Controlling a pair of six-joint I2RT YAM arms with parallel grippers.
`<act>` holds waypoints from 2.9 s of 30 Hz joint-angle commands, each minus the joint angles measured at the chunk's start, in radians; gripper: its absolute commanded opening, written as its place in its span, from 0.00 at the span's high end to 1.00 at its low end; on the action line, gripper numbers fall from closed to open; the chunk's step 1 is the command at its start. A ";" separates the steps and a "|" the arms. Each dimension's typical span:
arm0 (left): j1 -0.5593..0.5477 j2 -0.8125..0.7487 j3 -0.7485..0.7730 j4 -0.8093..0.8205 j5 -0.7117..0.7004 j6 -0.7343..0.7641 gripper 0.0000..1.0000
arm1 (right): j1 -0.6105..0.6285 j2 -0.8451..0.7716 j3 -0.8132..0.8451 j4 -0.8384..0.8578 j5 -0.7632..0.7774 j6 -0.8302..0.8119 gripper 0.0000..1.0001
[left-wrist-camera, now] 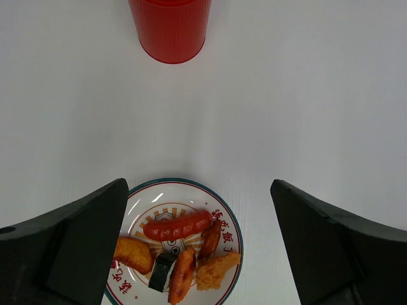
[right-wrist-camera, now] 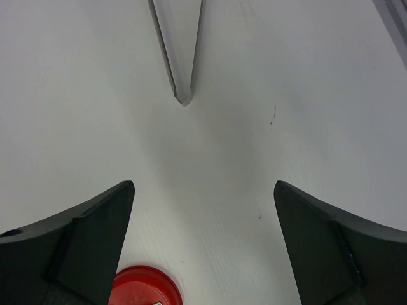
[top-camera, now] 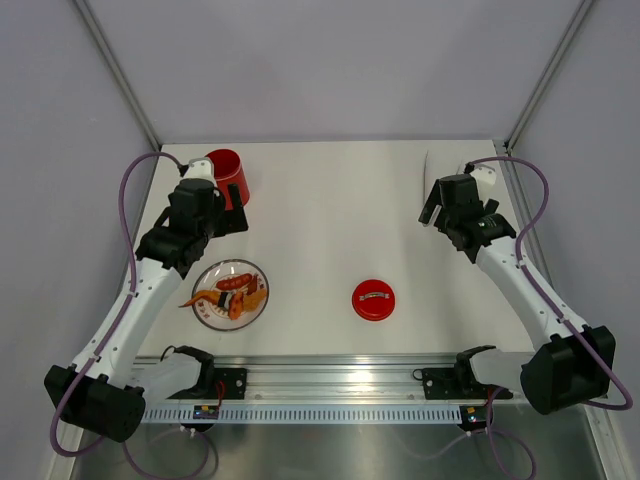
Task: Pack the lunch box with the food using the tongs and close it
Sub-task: Pick up the clamp at the center of the board, then place the clamp at the center of the board.
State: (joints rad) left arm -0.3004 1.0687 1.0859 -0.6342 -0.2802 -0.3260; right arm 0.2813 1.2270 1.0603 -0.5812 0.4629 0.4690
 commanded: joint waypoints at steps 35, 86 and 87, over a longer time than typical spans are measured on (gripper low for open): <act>-0.002 -0.012 0.062 -0.125 0.197 0.107 0.01 | -0.274 0.856 0.661 -0.075 -0.247 0.033 0.34; 0.000 -0.010 0.146 -0.265 0.064 -0.027 0.01 | 0.498 0.824 0.553 -0.131 -0.175 0.168 1.00; 0.000 -0.007 0.150 -0.269 0.056 -0.027 0.01 | 0.501 0.830 0.555 -0.131 -0.176 0.171 1.00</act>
State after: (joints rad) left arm -0.3008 1.0561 1.2221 -0.9012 -0.1879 -0.3481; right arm 0.7723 2.0506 1.5558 -0.7094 0.2508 0.6029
